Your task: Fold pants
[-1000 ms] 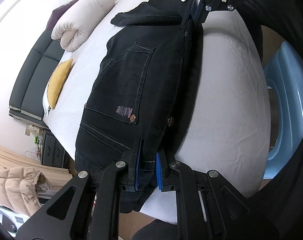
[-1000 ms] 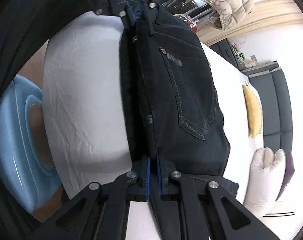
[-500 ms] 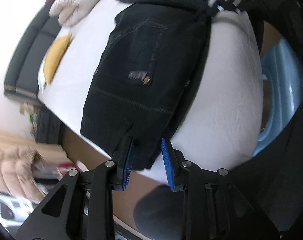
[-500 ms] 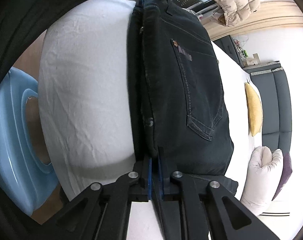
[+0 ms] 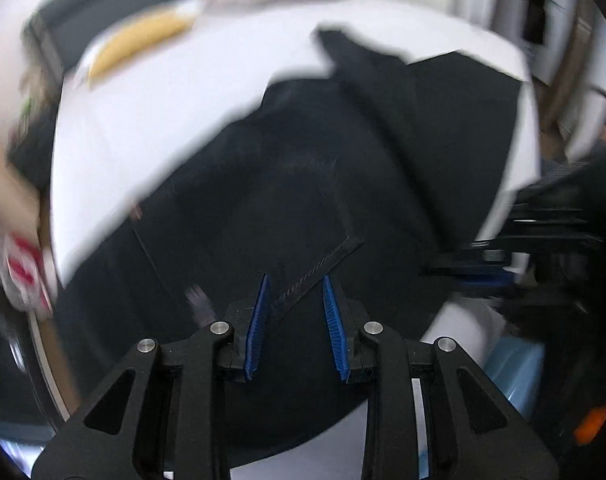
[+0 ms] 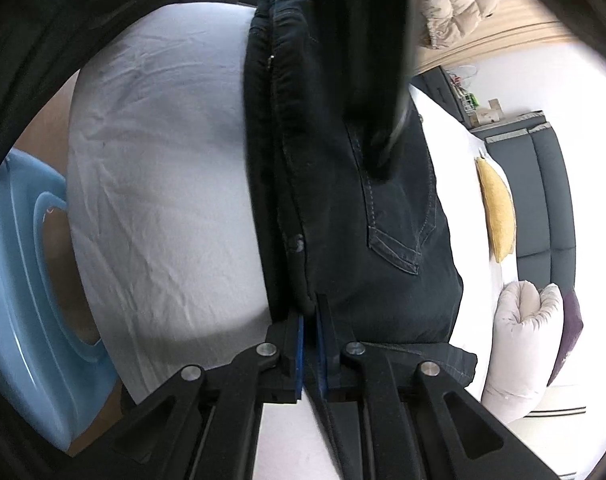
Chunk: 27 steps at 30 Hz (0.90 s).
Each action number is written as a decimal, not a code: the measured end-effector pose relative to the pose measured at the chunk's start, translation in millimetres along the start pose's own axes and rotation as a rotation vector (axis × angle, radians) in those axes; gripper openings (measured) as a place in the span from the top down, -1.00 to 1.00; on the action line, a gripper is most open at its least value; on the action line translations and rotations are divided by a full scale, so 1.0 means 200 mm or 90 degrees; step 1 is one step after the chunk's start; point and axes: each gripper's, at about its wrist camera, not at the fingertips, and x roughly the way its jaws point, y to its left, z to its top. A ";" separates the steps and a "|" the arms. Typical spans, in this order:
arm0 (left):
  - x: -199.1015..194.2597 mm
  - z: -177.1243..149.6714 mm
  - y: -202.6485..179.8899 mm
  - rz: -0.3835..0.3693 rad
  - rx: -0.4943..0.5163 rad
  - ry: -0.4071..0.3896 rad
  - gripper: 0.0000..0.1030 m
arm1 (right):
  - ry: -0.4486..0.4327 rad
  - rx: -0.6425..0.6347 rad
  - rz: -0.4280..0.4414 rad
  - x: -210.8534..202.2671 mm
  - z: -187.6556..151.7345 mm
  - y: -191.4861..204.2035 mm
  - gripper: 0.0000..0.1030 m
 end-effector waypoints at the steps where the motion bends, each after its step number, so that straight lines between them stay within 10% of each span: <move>1: 0.04 -0.02 0.02 -0.006 -0.032 -0.004 0.48 | -0.003 0.005 -0.004 0.00 -0.01 0.00 0.81; 8: 0.08 -0.01 0.00 -0.006 -0.066 0.009 0.48 | -0.030 0.078 -0.035 -0.03 -0.05 -0.01 0.71; 11: 0.09 -0.01 0.00 -0.009 -0.076 0.009 0.48 | -0.054 0.187 0.006 -0.10 -0.12 -0.14 -0.04; 18: 0.10 0.00 -0.01 -0.001 -0.097 0.007 0.48 | -0.113 0.618 0.144 -0.06 -0.53 -0.81 -0.18; 27: 0.08 -0.02 0.03 -0.001 -0.109 0.007 0.48 | -0.160 1.256 0.271 0.63 -1.39 -1.59 -0.18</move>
